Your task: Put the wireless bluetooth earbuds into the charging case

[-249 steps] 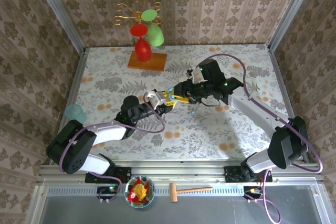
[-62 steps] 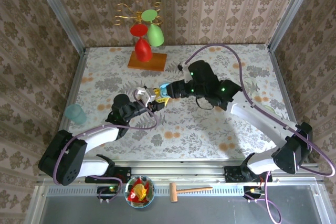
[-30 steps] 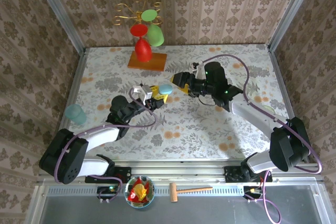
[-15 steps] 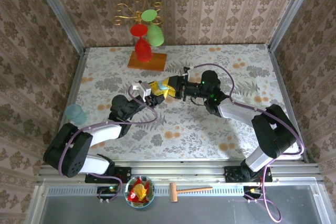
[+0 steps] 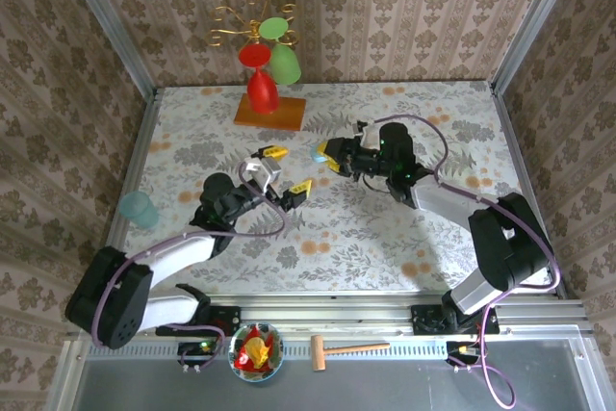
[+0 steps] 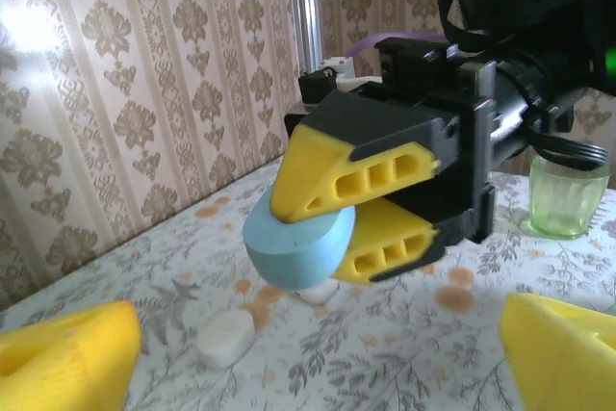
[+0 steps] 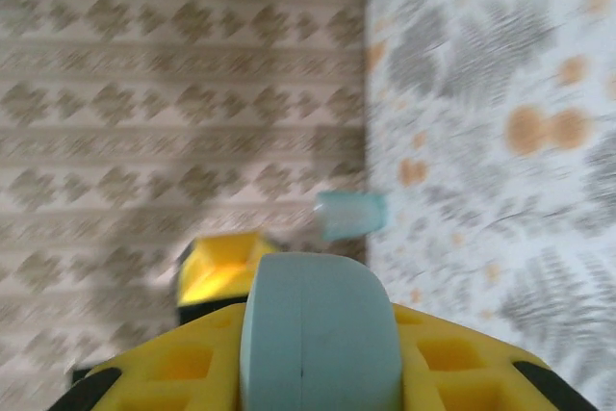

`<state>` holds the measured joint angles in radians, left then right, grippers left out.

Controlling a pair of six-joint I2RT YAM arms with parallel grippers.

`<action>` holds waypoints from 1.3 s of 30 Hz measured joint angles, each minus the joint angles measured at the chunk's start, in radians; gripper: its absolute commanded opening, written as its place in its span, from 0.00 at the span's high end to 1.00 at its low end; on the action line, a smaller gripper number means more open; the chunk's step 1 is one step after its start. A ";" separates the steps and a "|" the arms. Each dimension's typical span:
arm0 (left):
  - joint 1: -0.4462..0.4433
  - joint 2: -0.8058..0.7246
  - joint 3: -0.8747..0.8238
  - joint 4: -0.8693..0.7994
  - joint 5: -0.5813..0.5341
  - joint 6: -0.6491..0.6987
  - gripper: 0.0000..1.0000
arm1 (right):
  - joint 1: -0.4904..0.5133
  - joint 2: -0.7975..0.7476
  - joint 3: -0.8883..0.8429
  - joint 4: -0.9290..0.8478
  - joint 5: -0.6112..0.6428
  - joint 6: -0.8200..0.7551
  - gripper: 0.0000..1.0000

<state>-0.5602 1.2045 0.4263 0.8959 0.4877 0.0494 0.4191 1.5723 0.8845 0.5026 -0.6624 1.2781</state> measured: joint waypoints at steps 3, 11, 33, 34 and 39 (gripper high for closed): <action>-0.001 -0.058 0.000 -0.162 -0.025 0.068 0.00 | -0.021 0.035 0.042 -0.134 0.065 -0.106 0.75; -0.008 -0.076 0.001 -0.465 -0.079 0.166 0.00 | 0.010 0.275 0.244 -0.350 0.198 -0.303 0.74; 0.049 -0.103 0.002 -0.524 -0.226 0.159 0.00 | 0.005 0.270 0.200 -0.499 0.426 -0.478 0.06; 0.056 -0.116 0.002 -0.521 -0.259 0.156 0.00 | 0.002 0.236 0.187 -0.509 0.450 -0.502 0.04; 0.132 -0.179 -0.010 -0.478 -0.472 0.143 0.00 | -0.003 -0.027 0.080 -0.529 0.653 -0.715 0.00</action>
<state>-0.4286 1.0256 0.4164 0.4179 0.0154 0.1921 0.4160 1.5455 0.9642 -0.0265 -0.0093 0.5629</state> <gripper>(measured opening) 0.999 0.987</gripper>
